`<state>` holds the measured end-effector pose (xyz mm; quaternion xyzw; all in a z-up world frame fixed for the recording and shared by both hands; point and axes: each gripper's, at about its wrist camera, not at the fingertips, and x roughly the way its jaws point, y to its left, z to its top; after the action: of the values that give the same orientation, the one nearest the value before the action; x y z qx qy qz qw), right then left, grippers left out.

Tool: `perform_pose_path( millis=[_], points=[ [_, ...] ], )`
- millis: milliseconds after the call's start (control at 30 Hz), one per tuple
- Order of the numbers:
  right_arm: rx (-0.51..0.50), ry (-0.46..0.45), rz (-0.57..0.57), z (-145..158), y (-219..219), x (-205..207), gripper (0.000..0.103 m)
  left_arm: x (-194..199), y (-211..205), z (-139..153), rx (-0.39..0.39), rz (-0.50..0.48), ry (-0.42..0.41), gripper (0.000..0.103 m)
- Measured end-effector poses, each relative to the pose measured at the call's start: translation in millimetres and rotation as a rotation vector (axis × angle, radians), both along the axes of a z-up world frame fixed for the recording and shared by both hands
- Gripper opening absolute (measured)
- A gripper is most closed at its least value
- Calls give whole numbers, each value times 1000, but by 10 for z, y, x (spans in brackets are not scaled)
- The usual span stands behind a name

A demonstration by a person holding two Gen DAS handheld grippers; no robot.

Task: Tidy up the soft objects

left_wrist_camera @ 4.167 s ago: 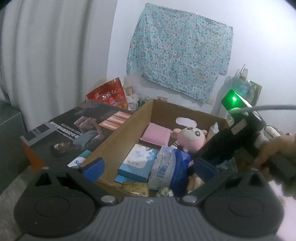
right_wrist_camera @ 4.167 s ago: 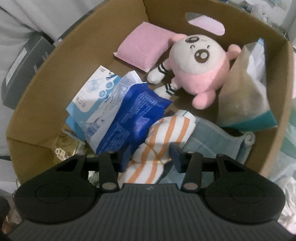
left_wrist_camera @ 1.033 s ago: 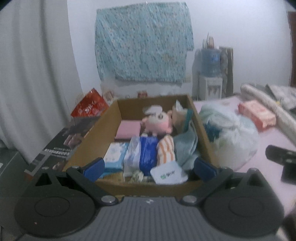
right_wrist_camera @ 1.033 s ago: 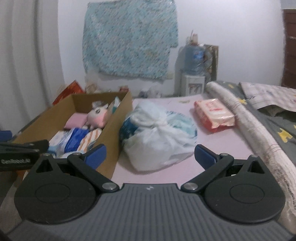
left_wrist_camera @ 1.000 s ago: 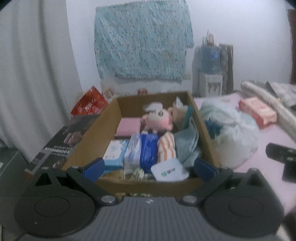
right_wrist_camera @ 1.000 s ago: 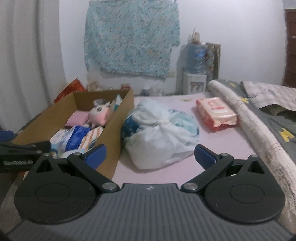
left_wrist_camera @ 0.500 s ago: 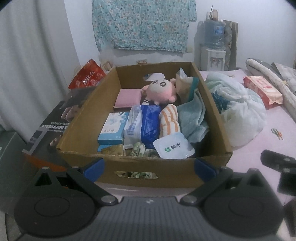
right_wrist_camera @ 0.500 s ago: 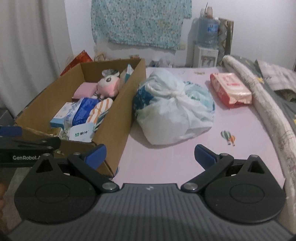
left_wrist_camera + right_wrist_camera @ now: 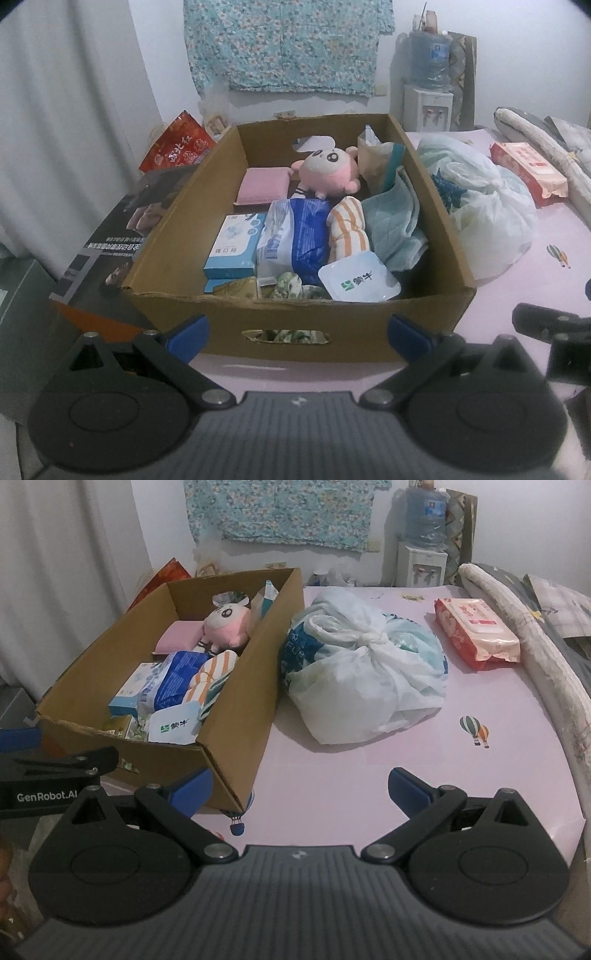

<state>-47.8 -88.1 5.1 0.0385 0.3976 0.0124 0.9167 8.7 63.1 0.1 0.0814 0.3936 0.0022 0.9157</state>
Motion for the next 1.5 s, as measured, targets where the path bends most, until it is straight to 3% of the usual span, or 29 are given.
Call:
perform_pose_path(
  millis=[600, 1500],
  points=[
    [3, 20, 29, -21, 84, -5, 102, 7, 44, -10, -25, -21, 60, 103],
    [-33, 36, 52, -56, 154, 35, 102, 28, 95, -97, -20, -9, 75, 103]
  ],
)
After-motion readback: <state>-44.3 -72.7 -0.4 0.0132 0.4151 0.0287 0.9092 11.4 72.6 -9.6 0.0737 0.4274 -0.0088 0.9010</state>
